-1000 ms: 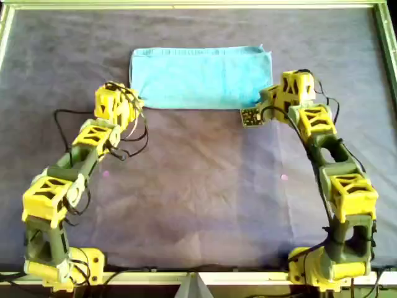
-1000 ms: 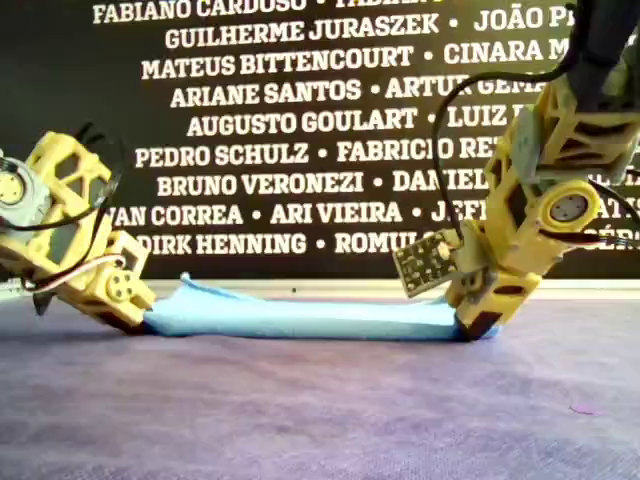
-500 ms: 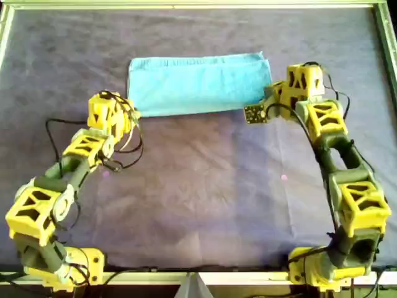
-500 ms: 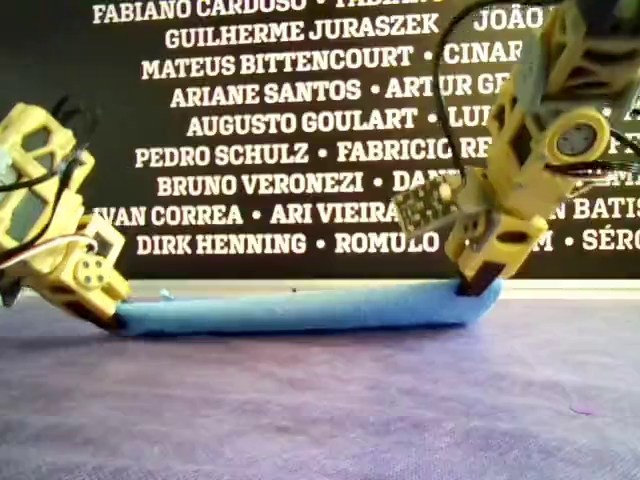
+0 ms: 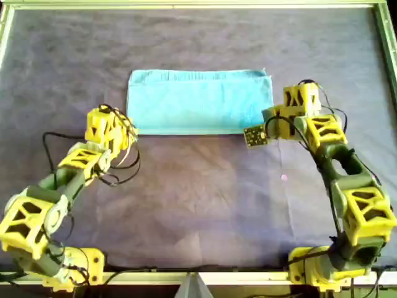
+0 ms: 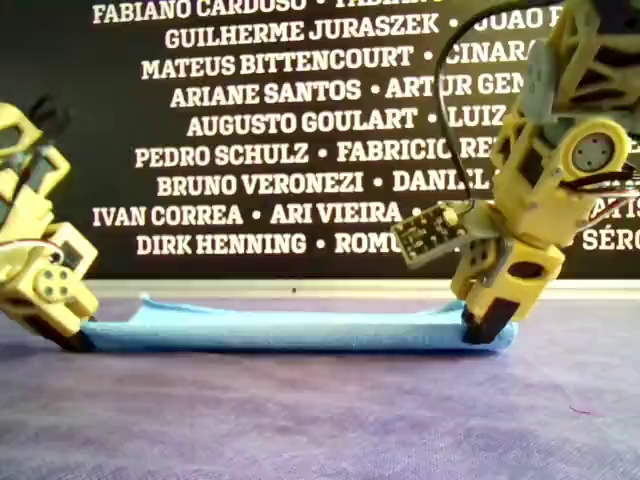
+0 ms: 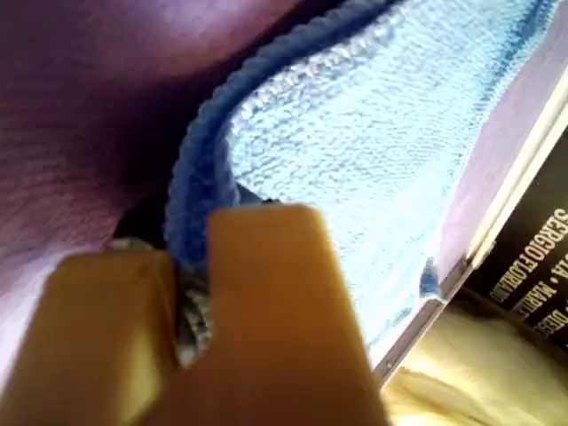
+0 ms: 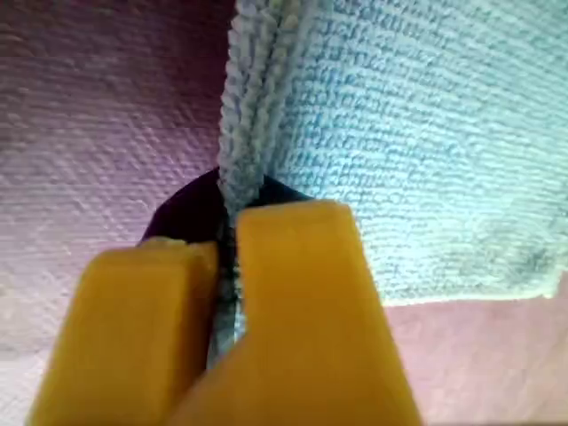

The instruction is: Fold a cloth

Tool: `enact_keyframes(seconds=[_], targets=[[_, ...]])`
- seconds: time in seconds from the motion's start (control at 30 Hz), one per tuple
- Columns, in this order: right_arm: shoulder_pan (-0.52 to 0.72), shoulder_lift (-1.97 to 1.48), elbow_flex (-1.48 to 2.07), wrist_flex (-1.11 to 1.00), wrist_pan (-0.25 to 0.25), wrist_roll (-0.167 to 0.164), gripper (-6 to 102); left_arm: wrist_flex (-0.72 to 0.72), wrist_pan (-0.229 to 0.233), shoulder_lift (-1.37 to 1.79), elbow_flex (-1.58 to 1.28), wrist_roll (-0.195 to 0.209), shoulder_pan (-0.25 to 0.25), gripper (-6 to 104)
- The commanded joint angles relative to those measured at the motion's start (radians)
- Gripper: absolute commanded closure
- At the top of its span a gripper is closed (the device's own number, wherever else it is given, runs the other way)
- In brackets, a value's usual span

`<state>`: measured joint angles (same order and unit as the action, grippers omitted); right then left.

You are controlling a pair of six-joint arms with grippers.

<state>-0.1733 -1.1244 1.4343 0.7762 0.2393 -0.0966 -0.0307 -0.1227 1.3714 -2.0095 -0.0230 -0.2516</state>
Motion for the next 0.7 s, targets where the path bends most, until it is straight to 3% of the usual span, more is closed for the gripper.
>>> enact_keyframes(seconds=[0.0,0.67], targets=[[0.0,-0.132,0.029,0.025,-0.006,-0.005,97,0.0,0.005,0.121,-0.028,-0.009,-0.008,98],[-0.002,-0.35,0.325,0.023,-0.005,-0.003,97,0.002,0.005,0.288,-0.325,-0.009,-0.009,98]])
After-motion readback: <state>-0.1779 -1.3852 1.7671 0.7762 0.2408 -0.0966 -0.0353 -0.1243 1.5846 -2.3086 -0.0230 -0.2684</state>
